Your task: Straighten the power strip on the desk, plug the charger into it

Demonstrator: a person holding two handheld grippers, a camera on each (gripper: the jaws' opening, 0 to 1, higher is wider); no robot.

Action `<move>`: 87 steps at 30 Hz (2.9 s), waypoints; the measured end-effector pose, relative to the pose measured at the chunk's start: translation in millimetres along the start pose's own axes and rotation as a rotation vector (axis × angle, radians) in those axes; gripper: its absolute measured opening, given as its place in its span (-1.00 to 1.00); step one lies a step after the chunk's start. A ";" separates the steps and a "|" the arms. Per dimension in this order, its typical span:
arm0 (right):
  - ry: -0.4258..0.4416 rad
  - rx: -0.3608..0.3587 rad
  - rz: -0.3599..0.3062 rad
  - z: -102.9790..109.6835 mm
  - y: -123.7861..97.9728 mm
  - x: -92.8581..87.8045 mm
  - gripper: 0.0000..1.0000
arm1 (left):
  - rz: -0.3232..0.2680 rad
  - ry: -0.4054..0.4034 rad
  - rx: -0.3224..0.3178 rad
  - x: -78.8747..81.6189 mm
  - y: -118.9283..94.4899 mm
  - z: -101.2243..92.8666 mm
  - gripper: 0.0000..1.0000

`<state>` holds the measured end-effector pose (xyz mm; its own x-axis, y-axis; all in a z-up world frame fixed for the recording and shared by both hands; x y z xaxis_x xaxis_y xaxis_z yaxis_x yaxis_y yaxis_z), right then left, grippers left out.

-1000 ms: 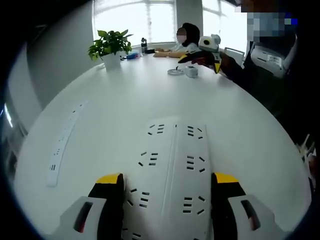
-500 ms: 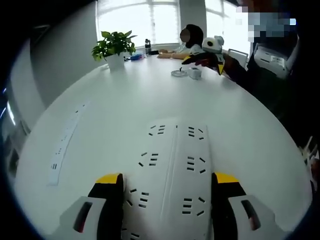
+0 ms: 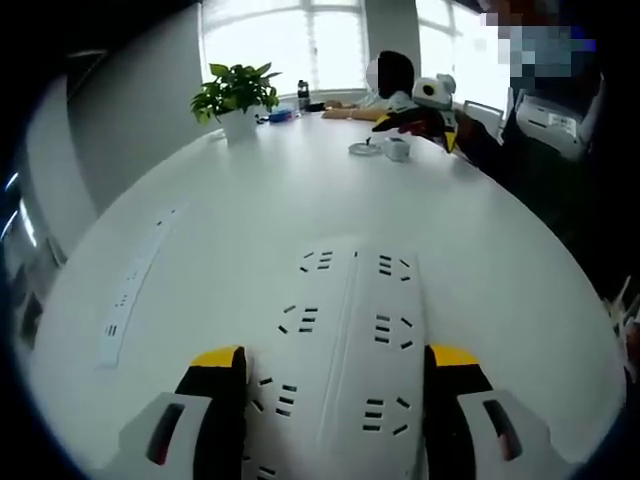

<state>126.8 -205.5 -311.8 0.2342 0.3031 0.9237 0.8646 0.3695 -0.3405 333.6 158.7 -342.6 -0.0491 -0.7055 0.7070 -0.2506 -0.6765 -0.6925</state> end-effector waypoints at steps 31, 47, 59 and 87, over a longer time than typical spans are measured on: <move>0.009 -0.006 -0.003 -0.5 -2.1 -2.0 0.79 | -0.057 -0.013 0.016 4.4 3.1 6.9 0.43; 0.014 -0.020 -0.007 -4.5 -5.2 -2.3 0.79 | -0.028 -0.004 -0.045 6.2 4.7 10.8 0.44; 0.017 -0.022 -0.009 -4.7 -4.9 -2.5 0.79 | -0.030 -0.025 -0.046 9.5 7.0 10.5 0.43; 0.042 -0.050 -0.020 -13.5 -10.0 -6.7 0.78 | -0.081 -0.050 -0.069 21.0 19.3 12.3 0.43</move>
<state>122.6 -223.1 -312.2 0.2338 0.2590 0.9372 0.8903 0.3303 -0.3134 339.6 128.3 -342.8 0.0220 -0.6599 0.7511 -0.3174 -0.7170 -0.6206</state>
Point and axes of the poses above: the point that each gripper's makers call its tool centre point, and the gripper's own axes: y roughly forward along the fingers, z roughly to its left, x roughly out of its top, the point moved 6 cm from there along -y, roughly backward along the fingers, and after that the axes turned 13 degrees about -x, right-handed, at the moved point
